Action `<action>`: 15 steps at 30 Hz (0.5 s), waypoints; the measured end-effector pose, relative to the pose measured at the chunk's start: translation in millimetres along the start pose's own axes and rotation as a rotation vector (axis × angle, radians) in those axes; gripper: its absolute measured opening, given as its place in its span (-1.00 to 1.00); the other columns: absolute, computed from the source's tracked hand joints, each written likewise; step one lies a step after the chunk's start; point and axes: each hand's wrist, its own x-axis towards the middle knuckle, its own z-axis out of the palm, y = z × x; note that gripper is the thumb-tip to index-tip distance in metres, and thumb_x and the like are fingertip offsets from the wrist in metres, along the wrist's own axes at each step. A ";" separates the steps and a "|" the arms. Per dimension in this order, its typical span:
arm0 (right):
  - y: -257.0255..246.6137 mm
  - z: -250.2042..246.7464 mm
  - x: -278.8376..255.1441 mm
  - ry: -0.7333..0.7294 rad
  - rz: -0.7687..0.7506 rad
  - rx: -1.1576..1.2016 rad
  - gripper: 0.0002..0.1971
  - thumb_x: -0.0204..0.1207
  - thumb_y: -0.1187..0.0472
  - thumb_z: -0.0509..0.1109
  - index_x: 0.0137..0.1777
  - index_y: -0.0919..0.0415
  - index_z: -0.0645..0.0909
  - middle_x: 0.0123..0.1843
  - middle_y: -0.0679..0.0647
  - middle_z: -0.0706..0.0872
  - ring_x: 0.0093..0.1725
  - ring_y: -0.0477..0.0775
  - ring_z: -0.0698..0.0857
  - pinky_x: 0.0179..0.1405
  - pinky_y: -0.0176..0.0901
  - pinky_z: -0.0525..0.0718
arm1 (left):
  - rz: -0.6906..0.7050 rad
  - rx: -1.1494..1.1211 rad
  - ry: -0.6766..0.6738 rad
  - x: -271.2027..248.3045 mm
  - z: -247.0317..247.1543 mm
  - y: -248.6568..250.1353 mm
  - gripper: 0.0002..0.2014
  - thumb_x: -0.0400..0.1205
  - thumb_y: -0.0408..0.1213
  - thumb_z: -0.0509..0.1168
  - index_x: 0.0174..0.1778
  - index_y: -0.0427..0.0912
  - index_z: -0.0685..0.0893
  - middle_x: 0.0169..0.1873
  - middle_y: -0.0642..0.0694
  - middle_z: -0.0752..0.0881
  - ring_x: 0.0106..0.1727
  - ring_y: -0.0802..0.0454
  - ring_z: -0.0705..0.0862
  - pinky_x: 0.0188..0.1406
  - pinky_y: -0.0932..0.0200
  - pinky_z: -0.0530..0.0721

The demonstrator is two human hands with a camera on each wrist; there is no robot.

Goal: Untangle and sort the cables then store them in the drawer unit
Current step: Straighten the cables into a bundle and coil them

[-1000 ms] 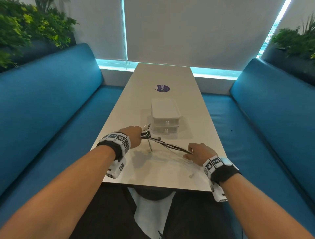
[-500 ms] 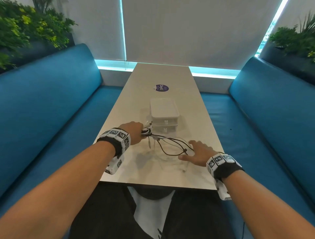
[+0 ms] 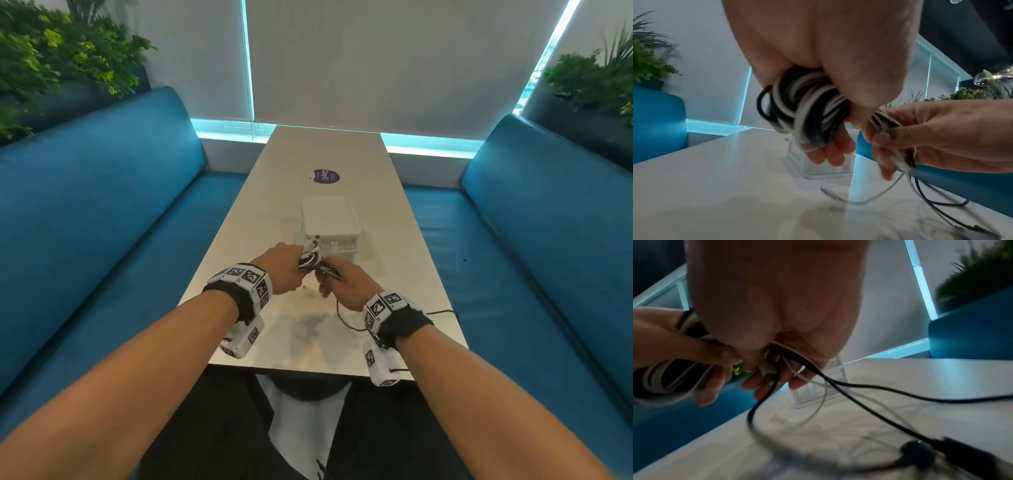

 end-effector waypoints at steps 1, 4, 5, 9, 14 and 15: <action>0.4 1.8 2.6 0.010 0.005 0.020 -0.87 0.66 0.24 0.22 -0.04 0.03 0.58 -0.23 -0.03 0.69 -0.32 -0.01 0.66 -0.19 -0.12 0.62 | -0.005 -0.065 0.012 -0.3 1.2 -0.8 -0.83 0.67 -0.22 0.28 -0.24 -0.05 0.49 -0.26 -0.12 0.70 -0.32 -0.04 0.69 -0.40 0.17 0.53; 0.1 2.0 5.9 0.001 0.023 -0.008 -0.87 0.68 0.14 0.17 -0.06 -0.02 0.51 -0.23 -0.05 0.62 -0.29 0.00 0.57 -0.19 0.00 0.61 | -0.030 -0.187 0.075 1.8 6.8 -4.8 -0.85 0.72 -0.16 0.26 -0.15 -0.07 0.52 -0.37 -0.02 0.59 -0.40 0.02 0.59 -0.49 0.23 0.43; 0.9 1.8 5.8 0.008 0.028 -0.012 -0.90 0.70 0.13 0.18 -0.02 0.00 0.51 -0.19 -0.05 0.63 -0.26 0.02 0.59 -0.17 -0.02 0.64 | -0.058 -0.232 0.105 3.7 7.9 -7.3 -0.82 0.72 -0.13 0.27 -0.19 -0.06 0.53 -0.40 -0.01 0.57 -0.41 0.00 0.57 -0.49 0.21 0.40; 5.1 3.8 3.4 -0.019 0.099 0.064 -0.86 0.74 0.14 0.15 0.15 0.17 0.46 -0.14 -0.03 0.56 -0.24 0.00 0.54 -0.21 -0.11 0.64 | -0.196 -0.574 0.148 8.9 12.3 -6.8 -0.67 0.69 -0.08 0.29 -0.34 -0.17 0.56 -0.51 -0.16 0.64 -0.45 -0.17 0.64 -0.40 0.11 0.59; 4.9 6.2 5.3 0.088 0.061 0.037 -0.84 0.78 0.20 0.05 0.25 0.20 0.39 0.02 0.05 0.65 -0.02 0.08 0.70 0.04 -0.04 0.71 | -0.175 -0.871 0.001 10.4 25.7 1.2 -0.70 0.50 -0.06 0.46 -0.21 -0.28 0.68 -0.51 -0.15 0.67 -0.41 -0.16 0.70 -0.16 -0.28 0.78; 3.6 5.1 2.2 0.078 0.071 0.061 -0.82 0.76 0.21 0.05 0.28 0.22 0.36 0.04 0.11 0.69 0.02 0.13 0.74 0.06 0.04 0.74 | -0.145 -0.826 -0.017 10.0 27.2 0.5 -0.68 0.49 0.00 0.49 -0.22 -0.24 0.71 -0.51 -0.11 0.69 -0.41 -0.11 0.69 -0.22 -0.15 0.75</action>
